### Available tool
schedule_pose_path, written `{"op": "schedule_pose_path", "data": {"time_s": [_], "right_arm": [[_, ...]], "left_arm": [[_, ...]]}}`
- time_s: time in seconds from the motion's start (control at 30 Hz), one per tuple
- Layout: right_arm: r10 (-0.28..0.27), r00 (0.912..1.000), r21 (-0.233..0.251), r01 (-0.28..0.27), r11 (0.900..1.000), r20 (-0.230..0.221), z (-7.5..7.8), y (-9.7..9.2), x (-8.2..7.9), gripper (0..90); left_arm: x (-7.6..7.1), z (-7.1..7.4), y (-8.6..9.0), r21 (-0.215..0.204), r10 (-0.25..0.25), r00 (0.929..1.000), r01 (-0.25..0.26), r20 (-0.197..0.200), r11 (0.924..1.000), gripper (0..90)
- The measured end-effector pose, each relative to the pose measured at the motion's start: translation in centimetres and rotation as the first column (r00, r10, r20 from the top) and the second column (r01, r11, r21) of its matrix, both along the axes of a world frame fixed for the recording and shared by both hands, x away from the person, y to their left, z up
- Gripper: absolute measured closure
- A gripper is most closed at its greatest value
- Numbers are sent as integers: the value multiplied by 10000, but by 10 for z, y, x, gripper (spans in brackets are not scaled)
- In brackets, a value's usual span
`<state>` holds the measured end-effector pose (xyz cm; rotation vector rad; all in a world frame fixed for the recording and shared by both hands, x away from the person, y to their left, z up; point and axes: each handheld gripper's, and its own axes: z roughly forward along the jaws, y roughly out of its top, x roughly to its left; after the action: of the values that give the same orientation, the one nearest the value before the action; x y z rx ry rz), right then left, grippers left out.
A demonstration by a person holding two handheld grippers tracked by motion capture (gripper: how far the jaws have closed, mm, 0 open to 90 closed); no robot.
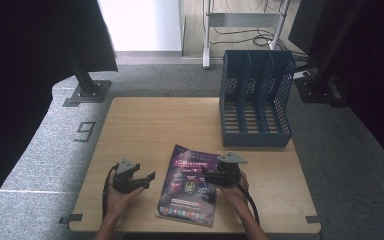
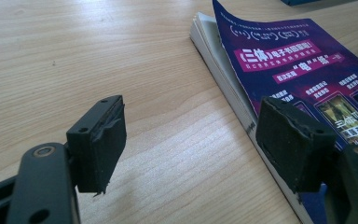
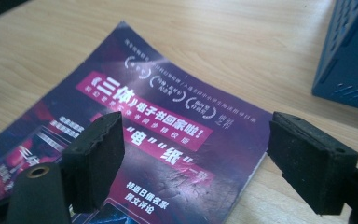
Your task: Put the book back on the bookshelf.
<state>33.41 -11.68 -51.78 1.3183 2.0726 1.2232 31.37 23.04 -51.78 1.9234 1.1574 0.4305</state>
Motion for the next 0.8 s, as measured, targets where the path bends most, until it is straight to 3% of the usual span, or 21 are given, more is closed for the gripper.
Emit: {"op": "schedule_pose_path", "data": {"time_s": [0.4, 0.8], "right_arm": [[-49, 9984, -278, 33, 9996, -571, -25, 2, -1, 167], [-127, 9955, -592, 72, 9982, -935, -35, 9, 1, 132]], "left_arm": [[-2, 0, -4, 113, -122, 9999, 122, -5, 9999, 245], [-2, -2, -9, 207, -253, 9997, 253, -45, 9995, 245]]}}
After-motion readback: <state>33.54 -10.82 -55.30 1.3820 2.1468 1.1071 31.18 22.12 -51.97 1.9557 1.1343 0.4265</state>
